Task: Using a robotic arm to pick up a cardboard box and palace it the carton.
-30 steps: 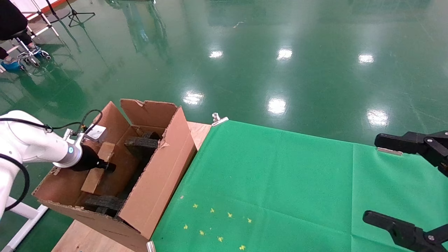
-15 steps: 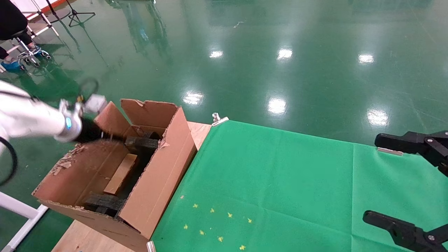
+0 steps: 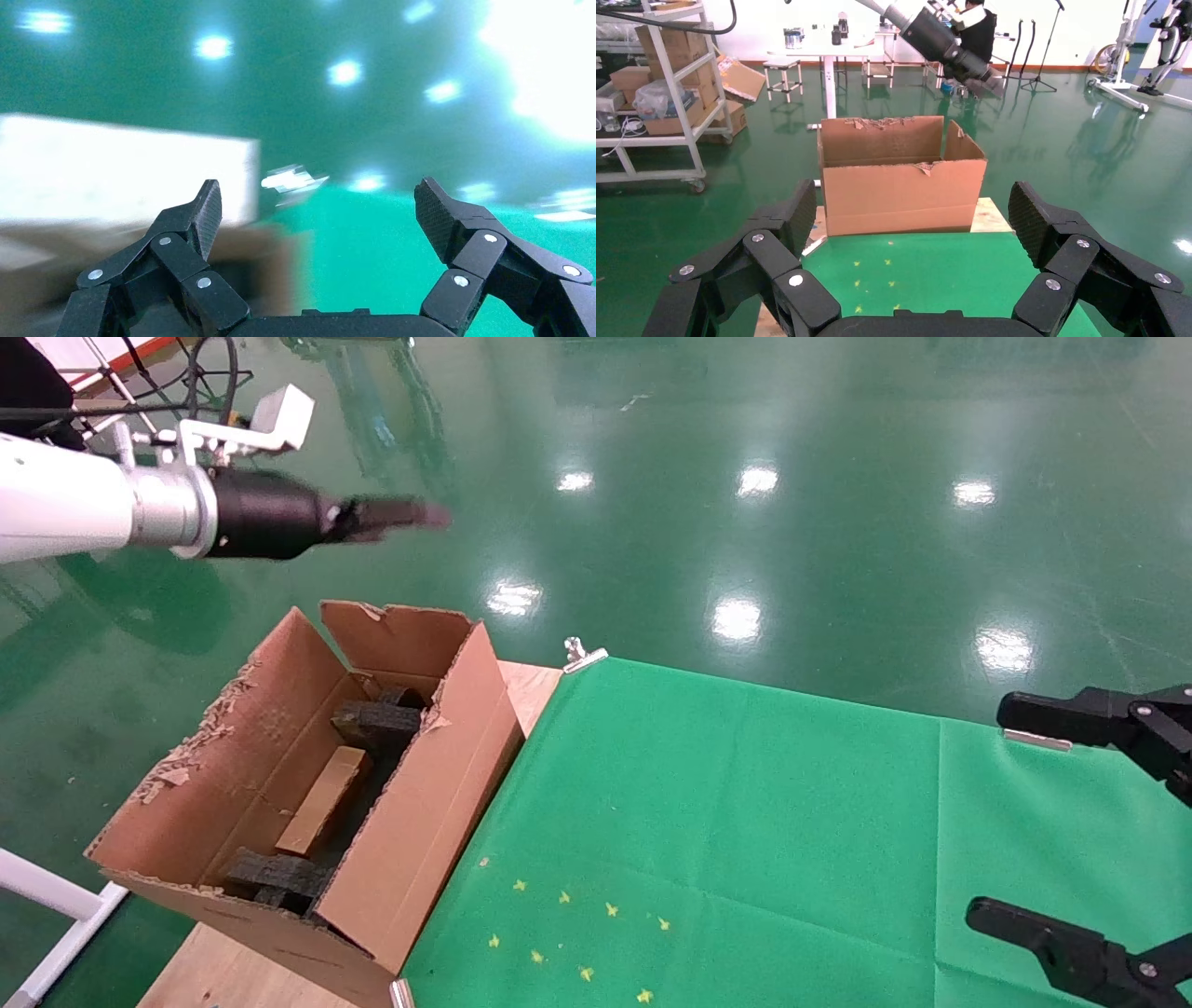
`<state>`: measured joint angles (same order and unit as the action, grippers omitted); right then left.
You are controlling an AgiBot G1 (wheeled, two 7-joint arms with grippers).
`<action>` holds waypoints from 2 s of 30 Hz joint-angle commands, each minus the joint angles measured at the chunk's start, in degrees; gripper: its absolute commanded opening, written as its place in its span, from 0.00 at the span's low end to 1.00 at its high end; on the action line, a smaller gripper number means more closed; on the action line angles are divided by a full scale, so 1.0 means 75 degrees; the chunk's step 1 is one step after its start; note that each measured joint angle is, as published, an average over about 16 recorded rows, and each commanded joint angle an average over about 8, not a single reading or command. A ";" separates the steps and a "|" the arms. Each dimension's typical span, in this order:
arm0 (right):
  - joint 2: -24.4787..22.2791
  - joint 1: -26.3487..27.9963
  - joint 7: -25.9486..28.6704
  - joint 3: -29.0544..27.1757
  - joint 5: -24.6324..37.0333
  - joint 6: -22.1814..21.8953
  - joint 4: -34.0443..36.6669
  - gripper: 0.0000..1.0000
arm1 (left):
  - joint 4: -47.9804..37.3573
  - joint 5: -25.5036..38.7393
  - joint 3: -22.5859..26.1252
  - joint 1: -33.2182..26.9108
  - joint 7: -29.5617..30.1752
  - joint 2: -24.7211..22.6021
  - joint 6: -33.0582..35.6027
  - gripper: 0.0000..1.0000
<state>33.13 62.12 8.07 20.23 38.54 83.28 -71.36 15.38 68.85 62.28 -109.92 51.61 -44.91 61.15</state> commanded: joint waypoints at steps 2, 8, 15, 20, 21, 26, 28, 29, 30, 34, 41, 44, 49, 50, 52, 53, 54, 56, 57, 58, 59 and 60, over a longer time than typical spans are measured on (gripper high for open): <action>0.0000 0.0000 0.0000 0.0000 -0.0001 0.0000 0.0000 1.00 | 0.0419 -0.0747 -0.0445 0.0153 0.0267 0.0156 0.0452 1.00; -0.0001 -0.0001 0.0000 -0.0001 -0.0001 -0.0002 0.0002 1.00 | 0.0562 -0.1129 -0.0688 0.0321 0.0361 0.0206 0.0662 1.00; -0.0001 -0.0001 0.0000 0.0000 -0.0002 -0.0002 0.0002 1.00 | 0.0665 -0.1043 -0.0711 0.0426 0.0166 0.0216 0.0610 1.00; -0.0001 -0.0001 0.0000 0.0000 -0.0002 -0.0002 0.0002 1.00 | 0.1188 -0.1245 -0.1122 0.0866 -0.0234 0.0299 0.0819 1.00; -0.0001 -0.0001 0.0000 0.0000 -0.0002 -0.0002 0.0002 1.00 | 0.1315 -0.1290 -0.1219 0.0974 -0.0335 0.0319 0.0867 1.00; -0.0001 -0.0001 -0.0001 0.0000 -0.0003 -0.0002 0.0003 1.00 | 0.1928 -0.1510 -0.1690 0.1495 -0.0821 0.0414 0.1095 1.00; -0.0001 -0.0001 -0.0001 0.0000 -0.0003 -0.0002 0.0003 1.00 | 0.2173 -0.1598 -0.1878 0.1703 -0.1016 0.0452 0.1187 1.00; -0.0001 -0.0001 -0.0001 0.0000 -0.0003 -0.0002 0.0003 1.00 | 0.2295 -0.1642 -0.1972 0.1807 -0.1113 0.0471 0.1232 1.00; -0.0001 -0.0001 -0.0001 0.0001 -0.0003 -0.0002 0.0003 1.00 | 0.2417 -0.1685 -0.2066 0.1910 -0.1210 0.0490 0.1278 1.00; -0.0001 -0.0001 -0.0001 0.0001 -0.0003 -0.0002 0.0003 1.00 | 0.2912 -0.1863 -0.2446 0.2331 -0.1602 0.0567 0.1463 1.00; -0.0001 -0.0001 -0.0001 0.0001 -0.0003 -0.0002 0.0003 1.00 | 0.3776 -0.2172 -0.3109 0.3064 -0.2287 0.0701 0.1785 1.00; -0.0001 -0.0001 -0.0001 0.0001 -0.0003 -0.0002 0.0003 1.00 | 0.4144 -0.2304 -0.3391 0.3377 -0.2579 0.0758 0.1922 1.00; -0.0001 -0.0001 -0.0001 0.0001 -0.0003 -0.0002 0.0003 1.00 | 0.4758 -0.2524 -0.3862 0.3898 -0.3066 0.0853 0.2151 1.00; -0.0001 -0.0001 -0.0001 0.0001 -0.0003 -0.0002 0.0003 1.00 | 0.4881 -0.2568 -0.3957 0.4002 -0.3164 0.0872 0.2197 1.00; -0.0001 -0.0001 -0.0001 0.0001 -0.0003 -0.0002 0.0003 1.00 | 0.5127 -0.2656 -0.4146 0.4211 -0.3359 0.0910 0.2289 1.00; -0.0001 -0.0001 -0.0001 0.0001 -0.0003 -0.0002 0.0003 1.00 | 0.5249 -0.2700 -0.4240 0.4315 -0.3456 0.0929 0.2335 1.00; -0.0001 -0.0001 -0.0001 0.0001 -0.0003 -0.0002 0.0003 1.00 | 0.5371 -0.2743 -0.4333 0.4419 -0.3553 0.0948 0.2380 1.00; -0.0001 -0.0001 -0.0001 0.0001 -0.0003 -0.0002 0.0003 1.00 | 0.5612 -0.2830 -0.4518 0.4623 -0.3744 0.0985 0.2470 1.00; -0.0001 -0.0001 -0.0001 0.0001 -0.0003 -0.0002 0.0003 1.00 | 0.5734 -0.2873 -0.4612 0.4727 -0.3841 0.1004 0.2516 1.00; -0.0001 -0.0001 -0.0001 0.0001 -0.0003 -0.0002 0.0003 1.00 | 0.5852 -0.2916 -0.4702 0.4827 -0.3934 0.1022 0.2560 1.00; -0.0001 -0.0001 -0.0001 0.0001 -0.0003 -0.0002 0.0003 1.00 | 0.5974 -0.2960 -0.4796 0.4931 -0.4031 0.1041 0.2606 1.00; -0.0001 -0.0001 -0.0001 0.0001 -0.0003 -0.0002 0.0003 1.00 | 0.6097 -0.3003 -0.4890 0.5035 -0.4128 0.1060 0.2651 1.00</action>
<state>33.12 62.11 8.06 20.24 38.52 83.26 -71.34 61.09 46.33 25.61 -72.17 20.66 -36.95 81.03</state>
